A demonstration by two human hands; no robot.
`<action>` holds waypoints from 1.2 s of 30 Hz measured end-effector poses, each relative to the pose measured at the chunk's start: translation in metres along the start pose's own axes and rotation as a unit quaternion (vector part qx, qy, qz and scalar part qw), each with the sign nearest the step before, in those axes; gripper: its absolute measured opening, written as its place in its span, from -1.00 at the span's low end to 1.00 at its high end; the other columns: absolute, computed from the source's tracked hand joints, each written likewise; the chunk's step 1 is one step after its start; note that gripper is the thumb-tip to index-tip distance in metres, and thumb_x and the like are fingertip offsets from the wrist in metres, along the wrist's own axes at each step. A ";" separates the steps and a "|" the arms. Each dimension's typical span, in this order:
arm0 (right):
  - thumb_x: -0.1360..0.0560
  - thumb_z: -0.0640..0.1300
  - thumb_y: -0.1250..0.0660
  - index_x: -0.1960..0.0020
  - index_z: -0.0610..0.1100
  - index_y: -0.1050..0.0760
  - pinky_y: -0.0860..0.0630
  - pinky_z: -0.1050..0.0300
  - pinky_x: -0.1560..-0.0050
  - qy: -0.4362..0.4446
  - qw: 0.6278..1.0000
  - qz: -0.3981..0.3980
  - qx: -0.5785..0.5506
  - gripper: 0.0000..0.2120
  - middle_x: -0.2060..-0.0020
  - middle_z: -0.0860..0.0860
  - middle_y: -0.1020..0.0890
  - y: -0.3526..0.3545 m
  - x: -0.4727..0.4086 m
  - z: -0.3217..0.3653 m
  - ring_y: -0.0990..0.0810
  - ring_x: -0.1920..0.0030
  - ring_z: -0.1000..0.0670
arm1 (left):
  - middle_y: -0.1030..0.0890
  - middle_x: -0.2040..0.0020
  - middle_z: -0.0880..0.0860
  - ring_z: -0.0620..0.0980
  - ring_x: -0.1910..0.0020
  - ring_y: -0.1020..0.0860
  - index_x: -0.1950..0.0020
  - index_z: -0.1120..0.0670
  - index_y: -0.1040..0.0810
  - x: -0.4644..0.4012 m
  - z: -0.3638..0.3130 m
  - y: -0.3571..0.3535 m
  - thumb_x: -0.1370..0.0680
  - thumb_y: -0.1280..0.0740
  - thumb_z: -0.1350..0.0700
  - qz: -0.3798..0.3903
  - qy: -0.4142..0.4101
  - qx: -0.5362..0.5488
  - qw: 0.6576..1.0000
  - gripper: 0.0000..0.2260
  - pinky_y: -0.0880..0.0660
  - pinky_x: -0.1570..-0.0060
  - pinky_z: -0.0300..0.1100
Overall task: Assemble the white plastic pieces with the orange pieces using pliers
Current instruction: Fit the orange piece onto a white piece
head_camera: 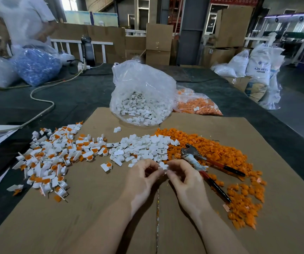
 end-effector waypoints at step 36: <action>-0.49 -0.26 -0.34 -0.06 0.00 -0.59 -0.09 0.09 -0.06 0.019 0.938 -0.074 0.339 -0.77 0.01 0.08 -0.61 -0.003 0.001 -0.004 -0.50 -0.07 -0.04 | -0.53 0.31 -0.08 -0.17 0.30 -0.44 0.27 -0.04 -0.47 0.000 0.015 -0.002 -0.48 -0.40 0.07 -0.025 0.004 -0.047 0.999 -0.84 -0.32 0.33 -0.43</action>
Point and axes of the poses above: each hand's wrist, its own x-axis away from the middle knuckle, its own y-axis out of the back of the hand, z = x × y, the point moved 6 cm from there along -x, towards the middle knuckle
